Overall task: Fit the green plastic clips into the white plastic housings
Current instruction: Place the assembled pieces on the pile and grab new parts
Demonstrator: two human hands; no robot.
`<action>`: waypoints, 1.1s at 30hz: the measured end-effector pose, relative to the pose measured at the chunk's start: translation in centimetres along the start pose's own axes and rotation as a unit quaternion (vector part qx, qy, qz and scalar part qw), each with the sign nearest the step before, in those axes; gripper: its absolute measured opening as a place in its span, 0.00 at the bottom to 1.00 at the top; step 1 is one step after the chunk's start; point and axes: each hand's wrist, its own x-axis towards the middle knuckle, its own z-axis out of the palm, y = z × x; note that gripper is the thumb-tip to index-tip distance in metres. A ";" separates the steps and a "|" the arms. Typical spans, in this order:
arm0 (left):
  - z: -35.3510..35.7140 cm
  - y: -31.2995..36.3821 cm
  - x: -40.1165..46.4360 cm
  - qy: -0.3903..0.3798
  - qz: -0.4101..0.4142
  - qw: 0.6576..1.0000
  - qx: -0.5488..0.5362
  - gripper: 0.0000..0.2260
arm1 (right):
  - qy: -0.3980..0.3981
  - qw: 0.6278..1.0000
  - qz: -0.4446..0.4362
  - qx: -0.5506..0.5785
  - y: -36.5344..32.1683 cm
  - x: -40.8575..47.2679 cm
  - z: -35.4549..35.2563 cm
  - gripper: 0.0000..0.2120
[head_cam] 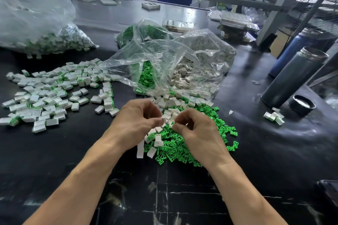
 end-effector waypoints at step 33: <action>2.2 0.9 -0.8 -0.033 0.076 0.981 -0.176 0.05 | 0.066 0.930 -0.049 0.359 -0.3 0.2 0.2 0.02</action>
